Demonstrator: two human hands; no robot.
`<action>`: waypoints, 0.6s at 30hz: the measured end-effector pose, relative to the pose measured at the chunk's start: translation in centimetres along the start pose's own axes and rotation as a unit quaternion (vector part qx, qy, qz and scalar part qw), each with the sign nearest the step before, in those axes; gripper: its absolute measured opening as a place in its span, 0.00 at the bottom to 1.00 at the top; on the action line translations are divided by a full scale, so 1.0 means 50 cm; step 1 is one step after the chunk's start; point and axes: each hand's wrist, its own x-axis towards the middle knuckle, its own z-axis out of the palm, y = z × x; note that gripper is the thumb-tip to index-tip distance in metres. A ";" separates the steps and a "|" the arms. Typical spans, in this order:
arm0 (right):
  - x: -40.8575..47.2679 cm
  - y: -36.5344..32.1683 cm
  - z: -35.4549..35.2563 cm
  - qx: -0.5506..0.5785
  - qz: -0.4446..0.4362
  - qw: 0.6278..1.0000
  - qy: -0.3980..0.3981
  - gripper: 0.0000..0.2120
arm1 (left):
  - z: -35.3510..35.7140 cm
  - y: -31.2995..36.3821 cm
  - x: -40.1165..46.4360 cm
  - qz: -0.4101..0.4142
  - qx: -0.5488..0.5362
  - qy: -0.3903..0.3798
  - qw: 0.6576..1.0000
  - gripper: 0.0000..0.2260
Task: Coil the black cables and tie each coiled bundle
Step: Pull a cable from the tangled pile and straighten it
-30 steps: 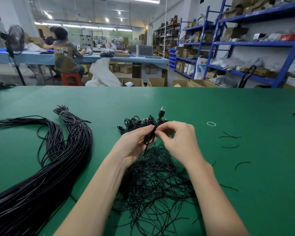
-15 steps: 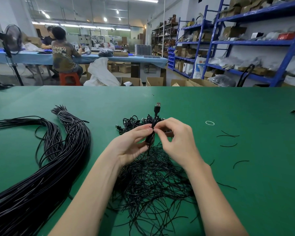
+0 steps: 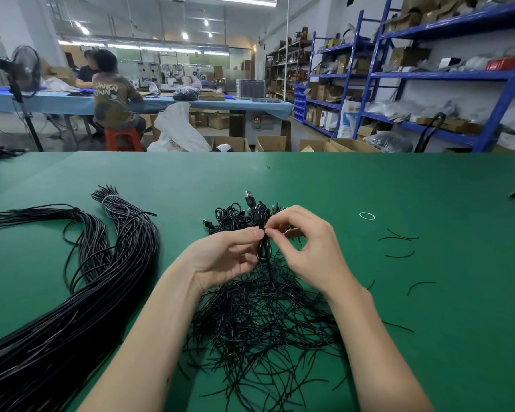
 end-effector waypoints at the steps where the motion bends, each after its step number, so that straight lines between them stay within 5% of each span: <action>1: 0.001 0.001 -0.002 0.000 0.001 1.000 0.001 0.05 | 0.002 0.000 0.002 0.004 0.009 0.001 1.000 0.04; 10: 0.006 -0.013 -0.016 0.072 0.062 0.995 0.034 0.06 | 0.003 -0.003 0.003 0.019 -0.035 0.014 0.999 0.19; 18: 0.010 -0.023 -0.022 0.047 0.040 0.997 0.041 0.07 | 0.006 -0.016 0.011 0.019 -0.074 0.011 0.997 0.12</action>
